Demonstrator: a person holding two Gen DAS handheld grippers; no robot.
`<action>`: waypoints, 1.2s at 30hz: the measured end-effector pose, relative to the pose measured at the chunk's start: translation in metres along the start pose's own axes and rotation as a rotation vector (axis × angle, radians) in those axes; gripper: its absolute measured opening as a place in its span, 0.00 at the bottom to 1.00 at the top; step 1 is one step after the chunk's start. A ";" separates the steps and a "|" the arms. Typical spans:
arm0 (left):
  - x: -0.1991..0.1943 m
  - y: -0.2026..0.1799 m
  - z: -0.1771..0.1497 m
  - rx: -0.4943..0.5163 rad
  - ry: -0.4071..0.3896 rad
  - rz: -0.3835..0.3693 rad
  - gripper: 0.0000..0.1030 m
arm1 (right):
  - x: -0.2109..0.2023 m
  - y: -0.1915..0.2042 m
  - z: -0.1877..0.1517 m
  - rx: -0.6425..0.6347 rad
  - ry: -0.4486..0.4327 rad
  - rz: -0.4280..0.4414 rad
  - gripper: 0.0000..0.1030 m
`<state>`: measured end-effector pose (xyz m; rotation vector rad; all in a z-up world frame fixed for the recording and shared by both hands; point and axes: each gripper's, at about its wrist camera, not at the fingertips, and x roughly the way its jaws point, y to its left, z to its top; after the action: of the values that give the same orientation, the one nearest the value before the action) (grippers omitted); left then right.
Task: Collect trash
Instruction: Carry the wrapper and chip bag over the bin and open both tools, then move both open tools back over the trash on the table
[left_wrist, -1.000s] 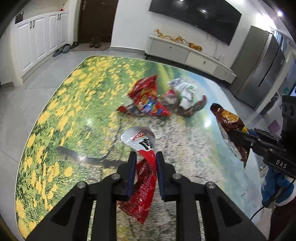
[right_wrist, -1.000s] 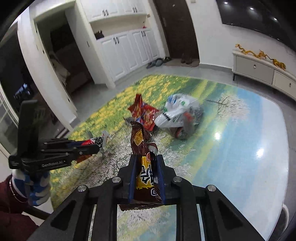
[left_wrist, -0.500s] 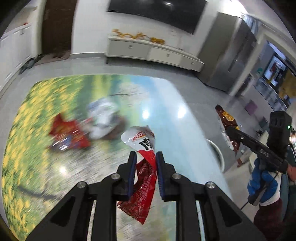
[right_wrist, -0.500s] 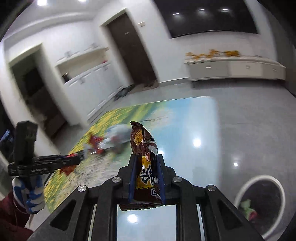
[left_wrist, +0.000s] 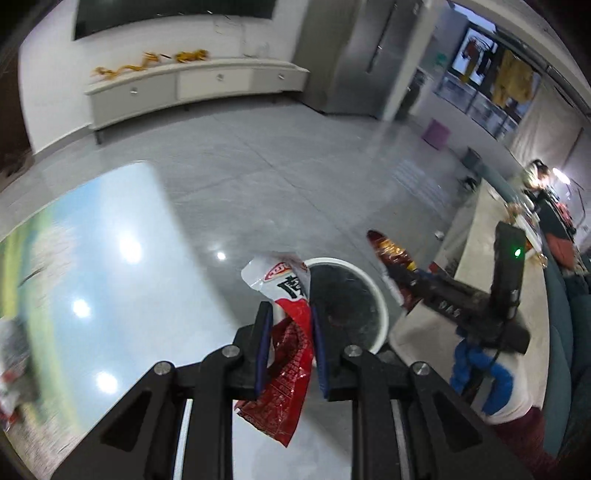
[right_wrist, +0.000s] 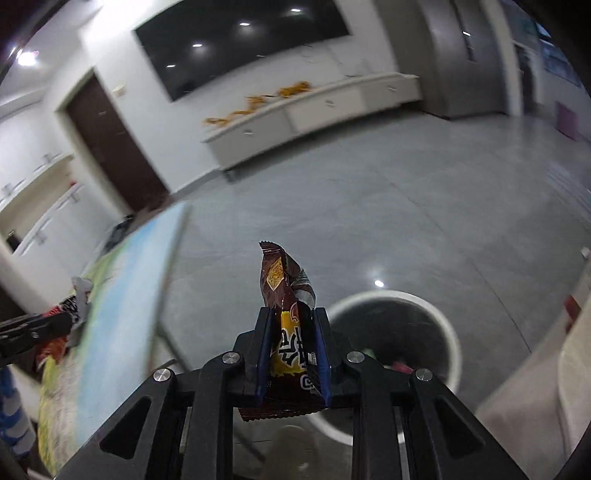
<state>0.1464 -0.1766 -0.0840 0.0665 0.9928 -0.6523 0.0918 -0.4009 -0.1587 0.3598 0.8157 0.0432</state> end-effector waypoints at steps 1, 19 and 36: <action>0.013 -0.008 0.006 0.007 0.014 -0.013 0.19 | 0.001 -0.007 -0.001 0.013 0.005 -0.012 0.21; 0.095 -0.063 0.051 -0.011 0.071 -0.116 0.59 | 0.029 -0.079 -0.021 0.147 0.069 -0.132 0.47; -0.019 -0.023 0.020 0.020 -0.101 0.042 0.59 | -0.047 -0.018 0.010 0.089 -0.106 -0.064 0.47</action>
<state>0.1424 -0.1928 -0.0521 0.0712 0.8857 -0.6214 0.0648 -0.4294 -0.1255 0.4166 0.7250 -0.0716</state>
